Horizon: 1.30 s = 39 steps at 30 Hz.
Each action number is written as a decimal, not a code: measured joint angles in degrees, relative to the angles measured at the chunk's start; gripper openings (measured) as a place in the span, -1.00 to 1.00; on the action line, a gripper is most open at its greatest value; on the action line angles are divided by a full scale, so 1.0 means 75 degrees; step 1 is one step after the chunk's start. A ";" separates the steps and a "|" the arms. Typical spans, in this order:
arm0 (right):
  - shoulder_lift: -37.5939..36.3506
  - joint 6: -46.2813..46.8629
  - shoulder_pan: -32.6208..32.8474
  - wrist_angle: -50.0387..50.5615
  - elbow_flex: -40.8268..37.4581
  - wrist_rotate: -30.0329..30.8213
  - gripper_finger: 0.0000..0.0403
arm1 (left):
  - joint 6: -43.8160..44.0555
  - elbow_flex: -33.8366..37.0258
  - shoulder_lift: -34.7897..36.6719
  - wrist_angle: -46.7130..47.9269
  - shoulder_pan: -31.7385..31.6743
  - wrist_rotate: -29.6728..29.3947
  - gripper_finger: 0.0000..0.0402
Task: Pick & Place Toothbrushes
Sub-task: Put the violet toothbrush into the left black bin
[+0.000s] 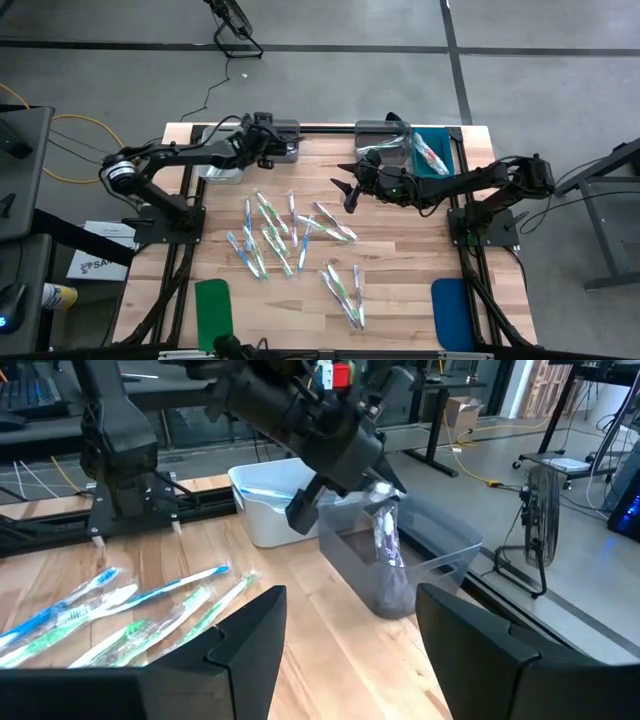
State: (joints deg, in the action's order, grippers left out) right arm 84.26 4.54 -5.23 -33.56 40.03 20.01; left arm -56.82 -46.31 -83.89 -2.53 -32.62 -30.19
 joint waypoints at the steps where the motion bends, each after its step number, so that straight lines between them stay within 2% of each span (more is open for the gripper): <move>1: 0.0001 0.0000 0.0000 0.0007 0.0000 0.0000 0.08 | 0.0189 -0.0161 -0.0101 0.0248 0.0000 -0.0019 -0.94; 5: 0.0001 0.0035 0.0000 0.0046 0.0000 -0.0037 0.08 | 0.1269 -0.0862 -0.0453 0.1660 0.0000 -0.0271 -0.93; 7: 0.0001 0.0037 0.0000 0.0048 0.0000 -0.0041 0.08 | 0.1435 -0.1112 -0.0606 0.2059 0.0000 -0.0322 -0.93; 17: 0.0001 0.0035 0.0000 0.0067 0.0000 -0.0064 0.08 | 0.1408 -0.1556 -0.1380 0.2370 0.0000 -0.0356 -0.90; 20: 0.0001 0.0035 0.0000 0.0079 0.0000 -0.0064 0.08 | 0.1410 -0.1662 -0.1438 0.2422 0.0000 -0.0397 -0.81; 30: 0.0004 0.0058 0.0000 0.0289 0.0000 -0.0069 0.08 | 0.1323 -0.1999 -0.1441 0.2800 0.0000 -0.0422 -0.24; 33: 0.0004 0.0058 0.0000 0.0291 0.0000 -0.0067 0.08 | 0.1262 -0.1999 -0.1441 0.2816 0.0000 -0.0420 -0.18; 39: 0.0004 0.0059 0.0000 0.0291 -0.0001 -0.0067 0.08 | 0.1240 -0.1999 -0.1441 0.2813 0.0000 -0.0420 -0.17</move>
State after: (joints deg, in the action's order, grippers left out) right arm 84.29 4.98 -5.23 -31.38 40.03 19.51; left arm -47.52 -61.30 -94.70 18.57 -32.62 -33.34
